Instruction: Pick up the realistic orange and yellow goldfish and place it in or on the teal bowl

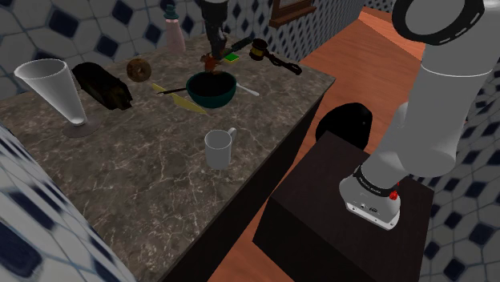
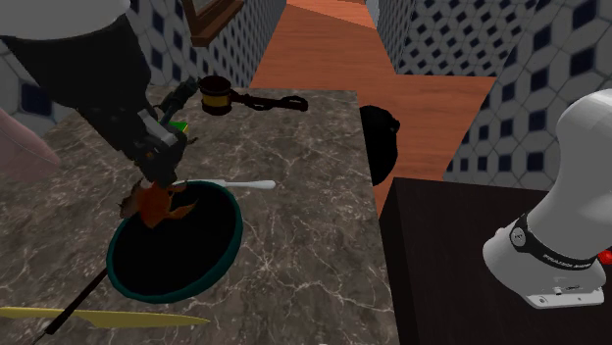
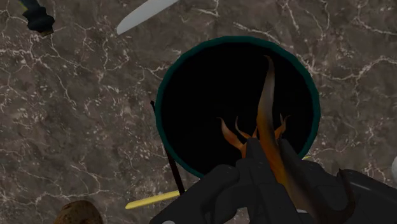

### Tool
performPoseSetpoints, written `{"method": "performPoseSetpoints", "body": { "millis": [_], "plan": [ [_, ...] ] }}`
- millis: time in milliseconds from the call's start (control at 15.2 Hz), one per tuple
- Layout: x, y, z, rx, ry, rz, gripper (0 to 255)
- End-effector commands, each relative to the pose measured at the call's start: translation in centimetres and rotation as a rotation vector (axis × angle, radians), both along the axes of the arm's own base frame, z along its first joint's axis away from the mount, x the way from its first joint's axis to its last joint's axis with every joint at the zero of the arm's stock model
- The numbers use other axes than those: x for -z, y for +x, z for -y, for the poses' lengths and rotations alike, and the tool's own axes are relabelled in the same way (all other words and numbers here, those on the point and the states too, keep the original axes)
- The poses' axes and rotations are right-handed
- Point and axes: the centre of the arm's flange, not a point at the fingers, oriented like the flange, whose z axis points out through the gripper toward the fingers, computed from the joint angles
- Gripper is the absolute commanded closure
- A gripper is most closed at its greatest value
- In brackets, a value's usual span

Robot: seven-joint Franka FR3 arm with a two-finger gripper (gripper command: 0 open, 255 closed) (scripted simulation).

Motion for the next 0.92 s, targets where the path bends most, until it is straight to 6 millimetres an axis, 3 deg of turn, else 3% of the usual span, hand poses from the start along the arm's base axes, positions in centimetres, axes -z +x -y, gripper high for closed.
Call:
{"method": "performPoseSetpoints", "body": {
  "millis": [0, 858],
  "plan": [
    [0.4, 1.4, -1.0, 0.001, 0.000, 0.000, 255],
    [7.1, 1.4, -1.0, 0.001, 0.000, 0.000, 255]
  ]
}}
